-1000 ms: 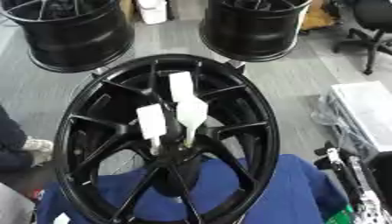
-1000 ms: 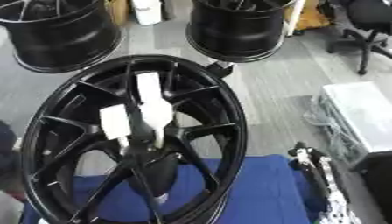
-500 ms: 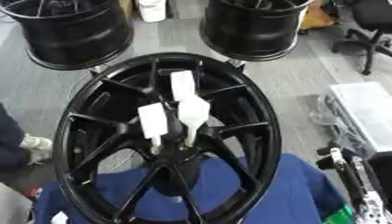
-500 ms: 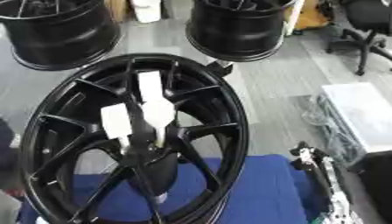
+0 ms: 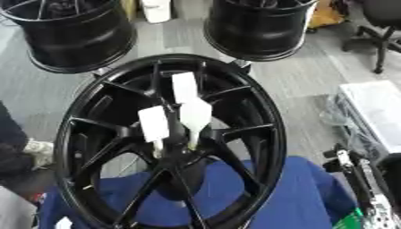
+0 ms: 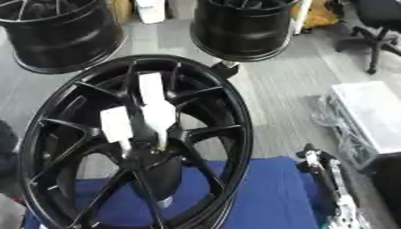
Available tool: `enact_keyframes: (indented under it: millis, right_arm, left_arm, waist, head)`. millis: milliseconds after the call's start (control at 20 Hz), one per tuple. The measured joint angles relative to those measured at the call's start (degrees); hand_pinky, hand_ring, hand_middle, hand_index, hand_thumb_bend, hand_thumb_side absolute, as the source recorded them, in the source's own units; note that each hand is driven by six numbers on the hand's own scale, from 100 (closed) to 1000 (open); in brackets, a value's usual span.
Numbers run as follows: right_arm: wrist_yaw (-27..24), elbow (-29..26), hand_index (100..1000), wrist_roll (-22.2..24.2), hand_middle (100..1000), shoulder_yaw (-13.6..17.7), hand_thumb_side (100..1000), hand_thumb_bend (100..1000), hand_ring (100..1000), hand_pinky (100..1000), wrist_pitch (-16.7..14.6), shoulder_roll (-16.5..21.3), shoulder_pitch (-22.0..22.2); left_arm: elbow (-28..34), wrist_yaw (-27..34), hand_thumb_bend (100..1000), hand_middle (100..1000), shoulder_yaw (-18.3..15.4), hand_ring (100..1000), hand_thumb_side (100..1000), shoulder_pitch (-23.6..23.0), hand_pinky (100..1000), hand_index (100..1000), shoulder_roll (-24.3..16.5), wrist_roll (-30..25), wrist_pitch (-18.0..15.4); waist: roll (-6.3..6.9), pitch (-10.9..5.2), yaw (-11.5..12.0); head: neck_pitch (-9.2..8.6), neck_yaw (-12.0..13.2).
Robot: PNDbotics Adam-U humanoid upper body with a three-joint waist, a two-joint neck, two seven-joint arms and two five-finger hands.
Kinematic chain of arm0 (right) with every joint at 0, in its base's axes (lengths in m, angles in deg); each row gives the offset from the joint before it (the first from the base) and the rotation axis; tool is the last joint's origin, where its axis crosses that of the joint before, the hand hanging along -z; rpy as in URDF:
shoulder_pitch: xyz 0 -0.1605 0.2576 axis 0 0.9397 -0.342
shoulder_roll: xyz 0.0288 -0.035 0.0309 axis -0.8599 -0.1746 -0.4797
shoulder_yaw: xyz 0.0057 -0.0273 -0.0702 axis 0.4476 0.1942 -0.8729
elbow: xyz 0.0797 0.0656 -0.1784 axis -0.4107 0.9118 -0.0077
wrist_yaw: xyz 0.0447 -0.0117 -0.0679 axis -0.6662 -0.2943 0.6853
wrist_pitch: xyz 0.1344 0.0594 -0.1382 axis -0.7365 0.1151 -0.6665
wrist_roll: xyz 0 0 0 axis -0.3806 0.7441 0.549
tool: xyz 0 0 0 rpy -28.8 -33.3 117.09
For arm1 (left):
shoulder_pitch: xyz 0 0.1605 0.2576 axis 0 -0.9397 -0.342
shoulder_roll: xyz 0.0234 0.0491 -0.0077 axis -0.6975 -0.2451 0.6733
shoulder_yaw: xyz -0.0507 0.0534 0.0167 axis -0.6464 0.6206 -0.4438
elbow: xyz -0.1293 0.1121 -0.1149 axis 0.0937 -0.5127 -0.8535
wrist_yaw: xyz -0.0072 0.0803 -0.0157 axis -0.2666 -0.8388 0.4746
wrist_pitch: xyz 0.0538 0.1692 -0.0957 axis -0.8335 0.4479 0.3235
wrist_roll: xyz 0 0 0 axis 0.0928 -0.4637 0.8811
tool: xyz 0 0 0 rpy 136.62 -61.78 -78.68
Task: Pull the pin out of the wheel hub.
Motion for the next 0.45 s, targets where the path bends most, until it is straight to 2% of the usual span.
enact_keyframes:
  millis: [450]
  right_arm:
    - [-0.1, 0.0, 586, 0.0, 577, 0.0, 877, 100, 542, 570, 0.0, 0.0, 0.0]
  left_arm:
    - [1.0, 0.0, 250, 650, 0.3, 730, 805, -0.2, 780, 704, 0.7, -0.1, 1.5]
  waist:
    - [0.14, -0.04, 0.0]
  head:
    - [0.01, 0.0]
